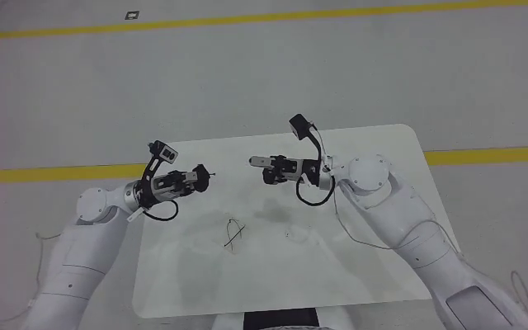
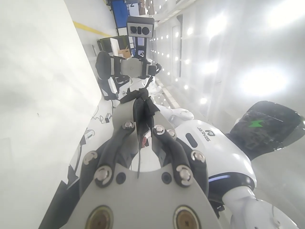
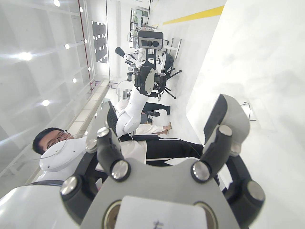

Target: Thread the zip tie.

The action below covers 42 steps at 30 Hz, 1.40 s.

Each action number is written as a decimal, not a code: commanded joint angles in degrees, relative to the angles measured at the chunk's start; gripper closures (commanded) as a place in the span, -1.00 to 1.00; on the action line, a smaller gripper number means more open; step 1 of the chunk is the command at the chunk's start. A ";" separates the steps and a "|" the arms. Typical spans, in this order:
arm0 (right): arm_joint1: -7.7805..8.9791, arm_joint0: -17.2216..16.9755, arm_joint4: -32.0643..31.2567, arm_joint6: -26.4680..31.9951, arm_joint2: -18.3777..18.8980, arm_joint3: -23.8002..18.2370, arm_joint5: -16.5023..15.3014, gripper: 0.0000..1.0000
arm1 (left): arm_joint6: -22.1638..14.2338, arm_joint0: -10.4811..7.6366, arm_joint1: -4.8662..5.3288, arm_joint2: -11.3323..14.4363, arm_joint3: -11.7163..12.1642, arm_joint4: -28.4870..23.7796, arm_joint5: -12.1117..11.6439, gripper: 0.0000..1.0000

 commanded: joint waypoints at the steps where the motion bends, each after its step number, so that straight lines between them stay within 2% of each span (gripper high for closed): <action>1: 0.00 0.00 0.00 0.00 0.00 0.00 -0.01 -1.00 | 0.02 -0.01 -0.01 0.04 0.04 -0.09 0.00 1.00; 4: 0.00 0.00 0.00 0.00 0.00 0.00 -0.01 -1.00 | 0.02 -0.01 -0.01 0.04 0.04 -0.09 0.00 1.00; 6: 0.00 0.00 0.00 0.00 0.00 0.00 -0.01 -1.00 | 3.07 0.17 -0.04 -0.39 0.79 0.38 -0.12 1.00; 7: 0.00 0.00 0.00 0.00 0.00 0.00 -0.01 -1.00 | 3.29 0.32 0.00 -1.07 1.35 -0.43 -0.53 1.00; 9: 0.00 0.00 0.00 0.00 0.00 0.00 -0.01 -1.00 | 1.42 1.00 0.19 -3.18 2.72 -4.50 -0.68 1.00; 14: 0.00 0.00 0.00 0.00 0.00 0.00 -0.01 -1.00 | -4.60 2.46 1.11 -9.68 6.01 -7.71 -0.98 1.00; 20: 0.00 0.00 0.00 0.00 0.00 0.00 -0.01 -1.00 | -5.16 4.54 1.98 -13.76 5.68 -9.28 -0.98 1.00; 25: 0.00 -0.09 -1.40 -0.43 -0.38 -0.49 0.39 -1.00 | -5.16 4.91 2.16 -14.12 5.33 -9.13 -0.98 1.00; 29: -0.18 2.55 -8.12 1.84 -3.25 -2.30 5.37 -1.00 | -5.16 4.91 2.16 -14.12 5.33 -9.13 -0.98 1.00; 34: -1.20 8.13 -15.95 8.27 -9.78 -2.61 11.55 -1.00 | -5.16 4.91 2.16 -14.12 5.33 -9.13 -0.98 1.00; 39: -3.16 12.74 -18.67 10.95 -16.12 -0.35 14.65 -1.00 | -5.16 4.91 2.16 -14.12 5.33 -9.13 -0.98 1.00; 42: -4.36 14.64 -19.04 11.73 -19.00 2.04 14.72 -1.00 | -5.16 4.91 2.16 -14.12 5.33 -9.13 -0.98 1.00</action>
